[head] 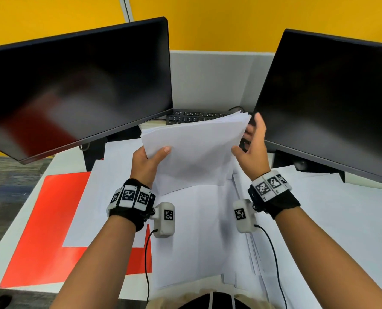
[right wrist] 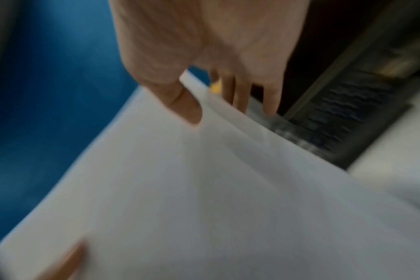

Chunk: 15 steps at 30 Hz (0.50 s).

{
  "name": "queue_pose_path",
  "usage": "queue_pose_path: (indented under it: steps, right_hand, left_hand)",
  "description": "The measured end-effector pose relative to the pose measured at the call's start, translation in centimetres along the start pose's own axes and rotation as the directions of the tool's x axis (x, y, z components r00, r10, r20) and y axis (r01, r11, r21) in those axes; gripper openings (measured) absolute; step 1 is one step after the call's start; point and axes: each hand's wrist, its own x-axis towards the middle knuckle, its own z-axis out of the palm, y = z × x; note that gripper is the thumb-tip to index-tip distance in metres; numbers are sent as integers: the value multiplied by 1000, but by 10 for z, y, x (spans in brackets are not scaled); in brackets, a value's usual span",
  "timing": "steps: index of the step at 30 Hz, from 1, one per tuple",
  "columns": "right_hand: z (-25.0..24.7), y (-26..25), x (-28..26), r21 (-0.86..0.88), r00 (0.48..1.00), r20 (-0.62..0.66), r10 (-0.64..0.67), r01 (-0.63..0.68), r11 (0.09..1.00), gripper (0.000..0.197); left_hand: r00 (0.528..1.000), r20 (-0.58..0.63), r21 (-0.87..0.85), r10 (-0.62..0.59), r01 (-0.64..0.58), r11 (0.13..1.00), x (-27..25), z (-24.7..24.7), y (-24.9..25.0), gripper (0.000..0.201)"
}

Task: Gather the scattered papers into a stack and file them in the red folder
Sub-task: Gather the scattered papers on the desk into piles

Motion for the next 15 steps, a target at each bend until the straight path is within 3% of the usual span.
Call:
queue_pose_path:
  steps: [3, 7, 12, 15]
  right_hand:
    - [2, 17, 5, 72, 963, 127, 238, -249, 966, 65]
    - [5, 27, 1, 118, 974, 82, 210, -218, 969, 42]
    - [17, 38, -11, 202, 967, 116, 227, -247, 948, 46]
    - [23, 49, -19, 123, 956, 59, 288, -293, 948, 50]
  left_hand:
    - [1000, 24, -35, -3, 4, 999, -3, 3, 3, 22]
    - [1000, -23, -108, 0, -3, 994, -5, 6, 6, 24]
    - [992, -52, 17, -111, 112, 994, -11, 5, -26, 52]
    - [987, -37, 123, -159, 163, 979, -15, 9, -49, 45]
